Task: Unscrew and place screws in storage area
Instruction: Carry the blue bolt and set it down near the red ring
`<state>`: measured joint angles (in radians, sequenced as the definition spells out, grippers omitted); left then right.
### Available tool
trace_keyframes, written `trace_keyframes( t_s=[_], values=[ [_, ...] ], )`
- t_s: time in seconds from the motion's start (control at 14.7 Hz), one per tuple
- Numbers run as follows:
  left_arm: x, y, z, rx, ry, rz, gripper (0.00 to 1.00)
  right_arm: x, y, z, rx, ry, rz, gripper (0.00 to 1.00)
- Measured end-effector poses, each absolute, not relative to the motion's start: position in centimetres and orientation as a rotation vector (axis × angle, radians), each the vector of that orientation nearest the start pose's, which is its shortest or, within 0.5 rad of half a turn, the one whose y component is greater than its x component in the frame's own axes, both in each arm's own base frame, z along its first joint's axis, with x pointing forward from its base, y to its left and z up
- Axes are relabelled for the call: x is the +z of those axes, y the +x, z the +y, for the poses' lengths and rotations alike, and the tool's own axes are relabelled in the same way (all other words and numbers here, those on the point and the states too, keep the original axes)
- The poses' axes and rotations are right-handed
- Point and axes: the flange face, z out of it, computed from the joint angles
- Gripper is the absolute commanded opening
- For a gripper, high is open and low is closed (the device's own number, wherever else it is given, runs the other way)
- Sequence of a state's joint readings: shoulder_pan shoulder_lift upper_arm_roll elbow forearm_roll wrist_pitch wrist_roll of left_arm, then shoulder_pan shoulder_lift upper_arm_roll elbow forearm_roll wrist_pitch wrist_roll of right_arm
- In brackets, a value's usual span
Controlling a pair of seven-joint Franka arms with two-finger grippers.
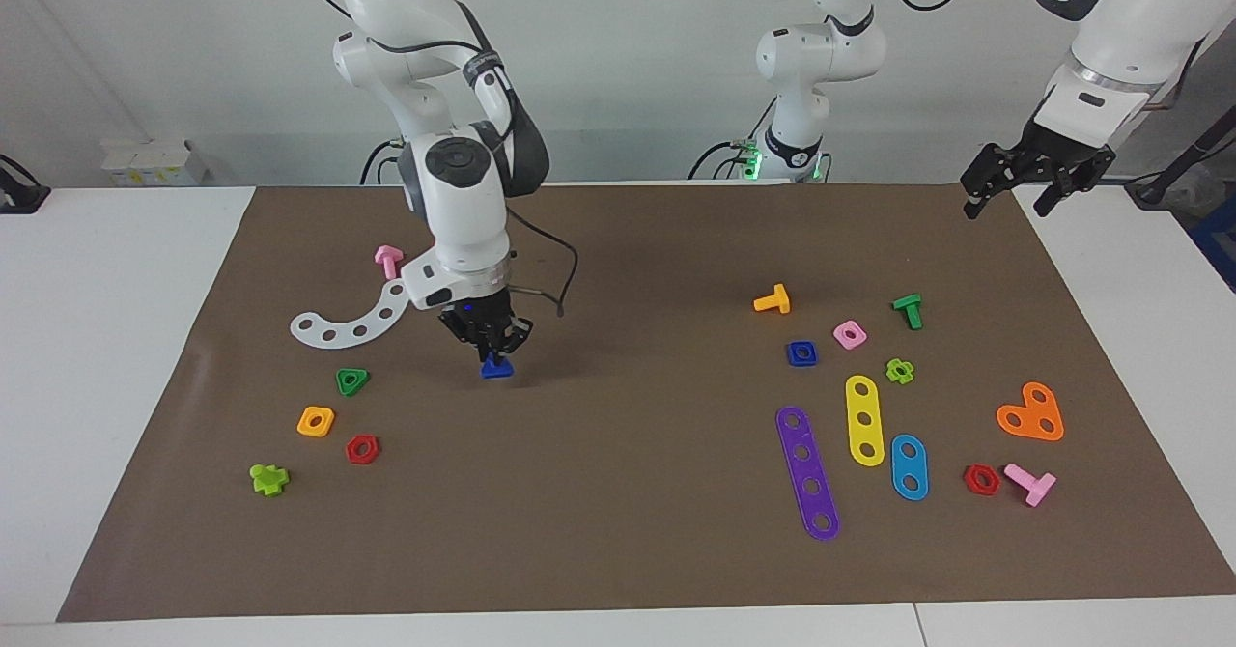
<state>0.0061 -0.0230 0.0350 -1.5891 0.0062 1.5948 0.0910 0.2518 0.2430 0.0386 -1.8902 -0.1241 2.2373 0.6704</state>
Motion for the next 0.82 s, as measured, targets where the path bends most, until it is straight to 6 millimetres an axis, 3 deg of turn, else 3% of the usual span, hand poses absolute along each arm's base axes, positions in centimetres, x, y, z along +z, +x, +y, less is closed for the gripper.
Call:
trace_keyframes(
  t_s=[0.27, 0.41, 0.55, 0.75, 0.82],
  values=[
    [63.1, 54.9, 2.3, -0.044, -3.133, 0.078, 1.00, 37.3, 60.8, 10.4, -0.172, -3.165, 0.429, 0.00],
    [63.1, 54.9, 2.3, -0.044, -3.133, 0.078, 1.00, 36.3, 60.7, 7.9, -0.147, -3.175, 0.423, 0.00],
    [63.1, 54.9, 2.4, -0.044, -3.133, 0.078, 1.00, 35.7, 60.5, 6.9, -0.141, -3.169, 0.439, 0.00],
    [63.1, 54.9, 2.3, -0.044, -3.133, 0.078, 1.00, 34.4, 60.0, 7.1, -0.149, -3.140, 0.445, 0.00],
    [63.1, 54.9, 2.3, -0.044, -3.133, 0.078, 1.00, 34.1, 59.8, 7.1, -0.145, -3.139, 0.443, 0.45]
  ],
)
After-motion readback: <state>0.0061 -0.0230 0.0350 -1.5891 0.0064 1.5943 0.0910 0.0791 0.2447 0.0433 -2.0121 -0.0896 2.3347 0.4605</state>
